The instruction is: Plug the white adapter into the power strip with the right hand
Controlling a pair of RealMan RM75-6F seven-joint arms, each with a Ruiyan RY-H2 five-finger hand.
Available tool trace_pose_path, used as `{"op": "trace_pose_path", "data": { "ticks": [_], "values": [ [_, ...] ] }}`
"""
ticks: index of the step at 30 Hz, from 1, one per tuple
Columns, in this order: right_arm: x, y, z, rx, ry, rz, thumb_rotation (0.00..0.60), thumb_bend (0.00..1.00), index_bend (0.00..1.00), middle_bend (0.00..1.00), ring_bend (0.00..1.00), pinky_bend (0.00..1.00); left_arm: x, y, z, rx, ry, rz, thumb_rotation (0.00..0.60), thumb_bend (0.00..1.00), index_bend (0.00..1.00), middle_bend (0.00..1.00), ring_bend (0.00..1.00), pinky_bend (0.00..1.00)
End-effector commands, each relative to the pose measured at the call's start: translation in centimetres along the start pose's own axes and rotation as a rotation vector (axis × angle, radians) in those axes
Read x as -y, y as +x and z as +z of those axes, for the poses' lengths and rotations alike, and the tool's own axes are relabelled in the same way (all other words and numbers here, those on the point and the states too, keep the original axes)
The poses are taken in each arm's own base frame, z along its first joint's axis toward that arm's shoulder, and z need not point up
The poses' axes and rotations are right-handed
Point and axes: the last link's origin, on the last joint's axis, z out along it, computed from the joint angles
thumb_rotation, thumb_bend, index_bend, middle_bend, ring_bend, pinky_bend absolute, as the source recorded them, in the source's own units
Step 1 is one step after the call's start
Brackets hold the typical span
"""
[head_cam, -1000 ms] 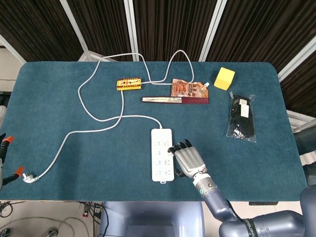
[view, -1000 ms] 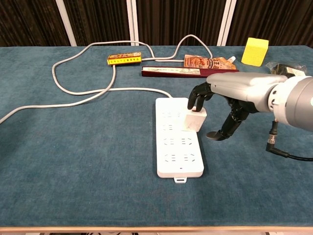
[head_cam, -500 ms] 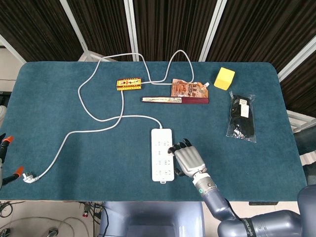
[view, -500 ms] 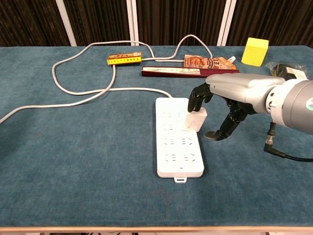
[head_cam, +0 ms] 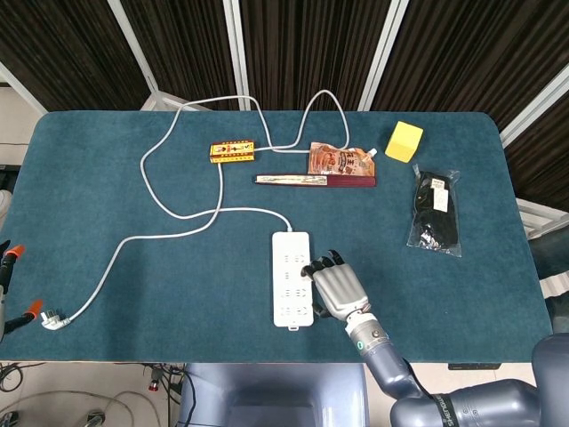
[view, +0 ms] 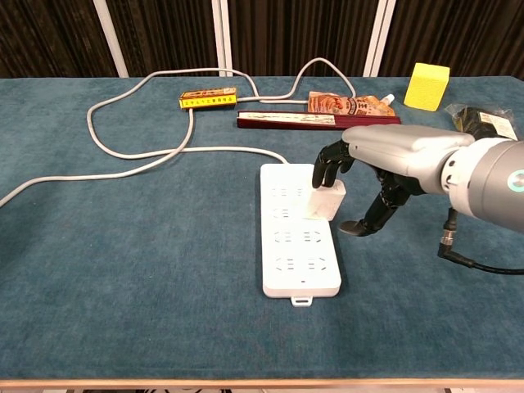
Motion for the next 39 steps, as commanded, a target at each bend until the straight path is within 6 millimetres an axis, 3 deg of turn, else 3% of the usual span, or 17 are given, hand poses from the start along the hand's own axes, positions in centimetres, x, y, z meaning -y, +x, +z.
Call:
{"op": "trace_pose_path", "data": {
  "ticks": [1, 13, 23, 34, 39],
  "values": [
    [0.3, 0.0, 0.0, 0.0, 0.007, 0.0, 0.6, 0.37, 0.32, 0.36, 0.22, 0.1, 0.0, 0.0, 0.0, 0.0, 0.0, 0.0, 0.6, 0.18, 0.13, 0.05, 0.0, 0.0],
    [1.4, -0.4, 0.3, 0.001, 0.024, 0.0, 0.6, 0.37, 0.33, 0.37, 0.22, 0.1, 0.0, 0.0, 0.0, 0.002, 0.0, -0.002, 0.6, 0.18, 0.13, 0.05, 0.0, 0.0],
    [1.0, -0.5, 0.5, 0.004, 0.003, 0.009, 0.6, 0.37, 0.33, 0.37, 0.22, 0.1, 0.1, 0.0, 0.0, 0.003, 0.0, -0.002, 0.6, 0.18, 0.13, 0.05, 0.0, 0.0],
    [1.5, 2.0, 0.0, -0.074, 0.024, 0.058, 0.6, 0.37, 0.33, 0.36, 0.22, 0.1, 0.1, 0.0, 0.0, 0.003, 0.0, -0.003, 0.6, 0.18, 0.13, 0.05, 0.0, 0.0],
    [1.3, 3.9, -0.2, -0.129, 0.014, 0.116, 0.6, 0.37, 0.29, 0.23, 0.22, 0.1, 0.1, 0.0, 0.0, 0.003, 0.0, -0.001, 0.6, 0.18, 0.13, 0.05, 0.0, 0.0]
  ]
}}
